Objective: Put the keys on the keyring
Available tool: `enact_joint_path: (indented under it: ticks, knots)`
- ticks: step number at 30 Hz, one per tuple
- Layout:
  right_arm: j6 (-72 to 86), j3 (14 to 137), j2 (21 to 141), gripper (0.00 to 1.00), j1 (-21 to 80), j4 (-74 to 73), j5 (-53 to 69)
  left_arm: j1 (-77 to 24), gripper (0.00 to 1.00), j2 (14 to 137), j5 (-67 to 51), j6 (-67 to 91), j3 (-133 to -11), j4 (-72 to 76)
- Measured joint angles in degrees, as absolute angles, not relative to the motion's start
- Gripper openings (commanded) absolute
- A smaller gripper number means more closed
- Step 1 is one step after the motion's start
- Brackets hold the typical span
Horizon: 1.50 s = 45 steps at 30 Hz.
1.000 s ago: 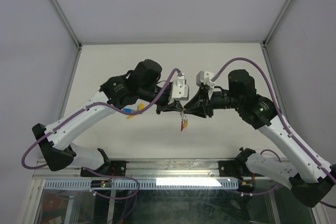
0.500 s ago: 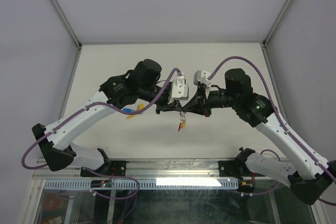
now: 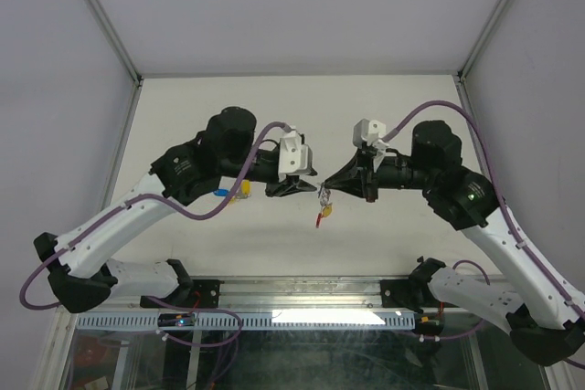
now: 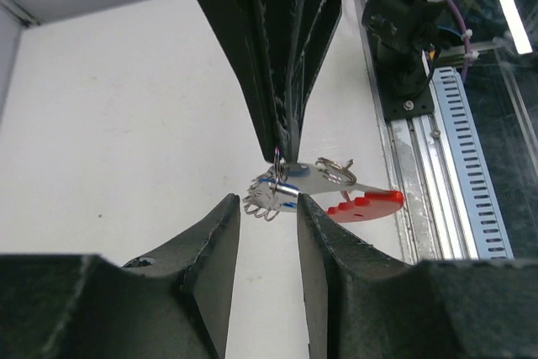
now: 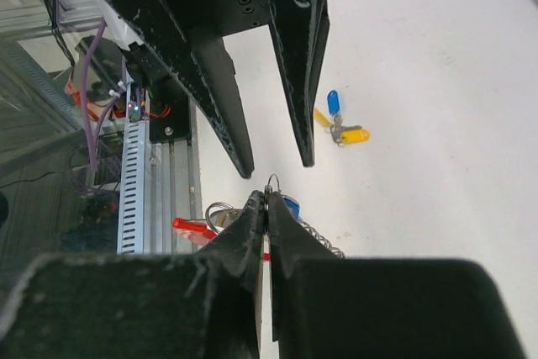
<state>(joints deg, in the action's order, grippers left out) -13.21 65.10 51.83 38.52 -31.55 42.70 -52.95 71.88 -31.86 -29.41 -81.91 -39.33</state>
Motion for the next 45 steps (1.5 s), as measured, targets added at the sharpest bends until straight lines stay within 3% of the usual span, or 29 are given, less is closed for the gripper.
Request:
enact_joint_path:
  ticks: [14, 20, 24, 33, 45]
  knots:
    - [-9.98, 67.88, 47.59, 0.00, 38.52, -27.07, 45.63, -53.30, 0.35, 61.63, -34.76, -22.70, -70.81, -17.61]
    - [-9.15, 69.08, 48.01, 0.00, 38.52, -25.91, 47.40, -53.30, 0.23, 61.98, -39.29, -20.95, -70.57, -13.65]
    - [-8.84, 69.12, 48.01, 0.00, 38.52, -25.54, 47.72, -53.30, 0.22, 62.89, -41.45, -20.49, -70.57, -13.28]
    - [-8.43, 69.12, 47.88, 0.00, 38.52, -25.54, 47.90, -53.30, 0.00, 63.26, -42.09, -20.53, -70.59, -13.65]
    - [-6.35, 68.03, 46.39, 0.00, 38.52, -22.57, 47.31, -53.30, 0.00, 63.33, -41.91, -20.62, -70.70, -13.72]
